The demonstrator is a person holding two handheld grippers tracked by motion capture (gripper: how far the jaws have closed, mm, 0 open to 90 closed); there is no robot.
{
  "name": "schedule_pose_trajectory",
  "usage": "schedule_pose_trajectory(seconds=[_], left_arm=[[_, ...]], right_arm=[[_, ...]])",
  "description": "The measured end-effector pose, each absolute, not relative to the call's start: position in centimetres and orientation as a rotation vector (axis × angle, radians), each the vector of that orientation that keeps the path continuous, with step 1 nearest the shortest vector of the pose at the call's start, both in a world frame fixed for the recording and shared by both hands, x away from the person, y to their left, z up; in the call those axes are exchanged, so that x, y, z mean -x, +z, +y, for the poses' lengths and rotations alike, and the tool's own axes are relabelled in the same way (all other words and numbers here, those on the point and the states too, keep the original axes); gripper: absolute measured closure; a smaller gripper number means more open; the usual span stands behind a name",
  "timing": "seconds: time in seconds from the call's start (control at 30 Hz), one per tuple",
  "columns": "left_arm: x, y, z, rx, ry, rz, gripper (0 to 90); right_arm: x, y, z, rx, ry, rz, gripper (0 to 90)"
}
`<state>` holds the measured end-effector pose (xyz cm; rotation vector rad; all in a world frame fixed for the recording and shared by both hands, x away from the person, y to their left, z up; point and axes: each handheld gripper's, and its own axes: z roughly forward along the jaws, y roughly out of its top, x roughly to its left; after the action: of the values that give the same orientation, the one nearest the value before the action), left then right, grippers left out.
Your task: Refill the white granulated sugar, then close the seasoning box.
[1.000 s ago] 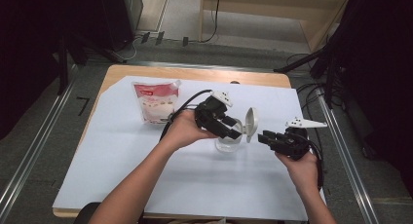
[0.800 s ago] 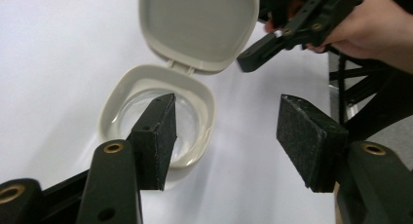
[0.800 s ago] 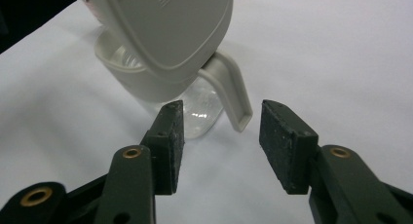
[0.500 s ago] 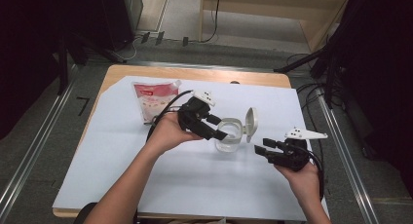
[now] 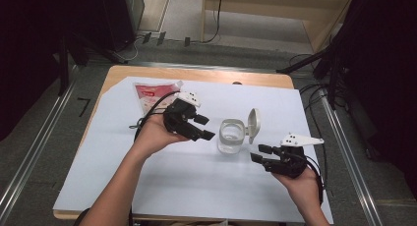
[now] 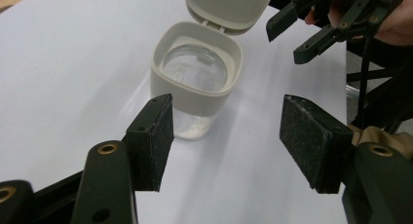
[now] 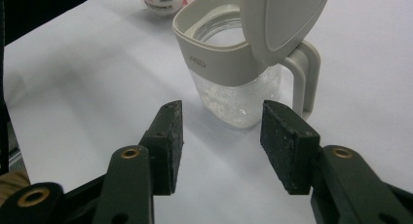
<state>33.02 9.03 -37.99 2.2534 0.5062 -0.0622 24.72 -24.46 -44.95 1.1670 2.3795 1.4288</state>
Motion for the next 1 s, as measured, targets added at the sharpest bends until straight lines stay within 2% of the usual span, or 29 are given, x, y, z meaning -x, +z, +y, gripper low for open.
schedule_pose_trajectory(seconds=[0.1,0.53,1.0], left_arm=[[-32.9,-38.0,9.8,-2.267,-0.026,0.514,38.0],[-33.1,-37.8,13.9,-2.179,-0.081,0.630,39.8],[-33.5,-37.6,17.9,-2.163,-0.012,0.710,40.7]], right_arm=[[-25.0,-45.0,-24.4,-1.158,1.424,2.392,50.2],[-25.3,-45.0,-23.0,-1.077,1.413,2.448,49.3],[-25.3,-45.1,-22.6,-1.057,1.405,2.468,49.4]])
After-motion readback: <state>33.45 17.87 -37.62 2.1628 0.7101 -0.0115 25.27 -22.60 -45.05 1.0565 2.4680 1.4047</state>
